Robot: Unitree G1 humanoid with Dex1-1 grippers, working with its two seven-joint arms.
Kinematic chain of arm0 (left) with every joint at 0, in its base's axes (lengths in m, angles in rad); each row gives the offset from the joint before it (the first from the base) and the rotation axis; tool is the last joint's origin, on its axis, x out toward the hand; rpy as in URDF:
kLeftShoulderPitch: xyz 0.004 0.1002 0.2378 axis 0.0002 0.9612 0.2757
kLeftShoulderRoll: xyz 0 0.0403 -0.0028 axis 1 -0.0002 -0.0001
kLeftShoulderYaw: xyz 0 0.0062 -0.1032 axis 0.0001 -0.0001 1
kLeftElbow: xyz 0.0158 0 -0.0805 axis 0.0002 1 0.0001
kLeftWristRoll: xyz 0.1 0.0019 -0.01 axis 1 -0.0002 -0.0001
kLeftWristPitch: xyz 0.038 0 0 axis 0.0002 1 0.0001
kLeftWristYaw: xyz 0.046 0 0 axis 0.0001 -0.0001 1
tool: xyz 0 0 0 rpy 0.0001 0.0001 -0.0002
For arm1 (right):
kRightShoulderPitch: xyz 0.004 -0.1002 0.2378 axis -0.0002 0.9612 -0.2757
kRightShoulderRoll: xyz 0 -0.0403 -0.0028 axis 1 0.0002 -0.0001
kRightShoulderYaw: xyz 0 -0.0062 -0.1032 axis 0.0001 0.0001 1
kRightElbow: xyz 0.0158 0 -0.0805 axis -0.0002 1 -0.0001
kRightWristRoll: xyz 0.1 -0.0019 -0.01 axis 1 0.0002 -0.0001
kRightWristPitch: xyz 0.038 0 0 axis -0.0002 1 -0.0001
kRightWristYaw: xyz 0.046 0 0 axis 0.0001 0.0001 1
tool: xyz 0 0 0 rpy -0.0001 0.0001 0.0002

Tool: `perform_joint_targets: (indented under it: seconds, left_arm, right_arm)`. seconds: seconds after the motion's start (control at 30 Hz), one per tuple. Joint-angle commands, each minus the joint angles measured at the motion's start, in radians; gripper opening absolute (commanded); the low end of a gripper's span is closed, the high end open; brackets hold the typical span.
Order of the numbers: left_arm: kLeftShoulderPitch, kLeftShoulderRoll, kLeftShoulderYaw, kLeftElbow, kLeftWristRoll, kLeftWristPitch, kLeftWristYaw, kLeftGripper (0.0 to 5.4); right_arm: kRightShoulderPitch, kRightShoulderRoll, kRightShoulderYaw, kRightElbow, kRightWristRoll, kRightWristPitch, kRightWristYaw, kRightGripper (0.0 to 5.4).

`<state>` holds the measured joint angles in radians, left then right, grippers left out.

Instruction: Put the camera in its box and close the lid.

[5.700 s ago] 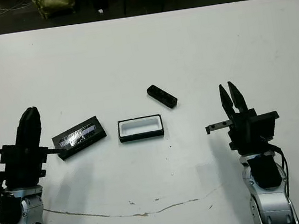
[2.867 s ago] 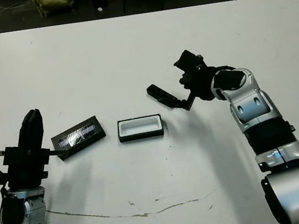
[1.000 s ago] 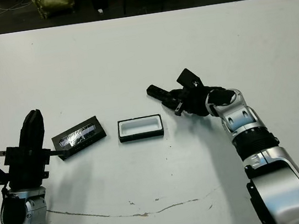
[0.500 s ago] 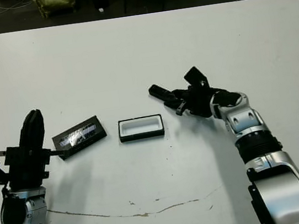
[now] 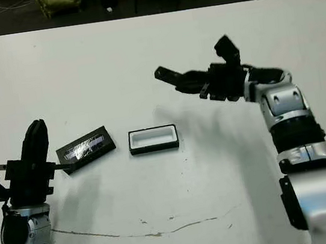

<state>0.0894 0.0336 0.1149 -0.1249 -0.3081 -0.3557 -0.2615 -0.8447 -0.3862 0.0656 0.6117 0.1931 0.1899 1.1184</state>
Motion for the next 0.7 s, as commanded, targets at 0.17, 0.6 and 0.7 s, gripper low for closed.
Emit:
perform_joint_targets:
  seconds: [0.17, 0.6, 0.7]
  left_arm:
    - [0.019, -0.001, -0.004, 0.001, 0.000, 0.021, 0.004, 0.00]
    - [0.019, 0.000, -0.004, 0.006, 0.007, 0.011, 0.006, 0.00]
    - [0.019, -0.004, -0.004, 0.008, -0.004, 0.013, 0.005, 0.00]
  right_arm:
    - [-0.042, -0.017, 0.052, -0.010, -0.021, 0.027, 0.074, 0.30]
    - [-0.056, -0.008, 0.153, -0.042, -0.054, 0.015, 0.181, 0.29]
    - [-0.075, -0.001, 0.181, -0.012, -0.069, -0.009, 0.227, 0.28]
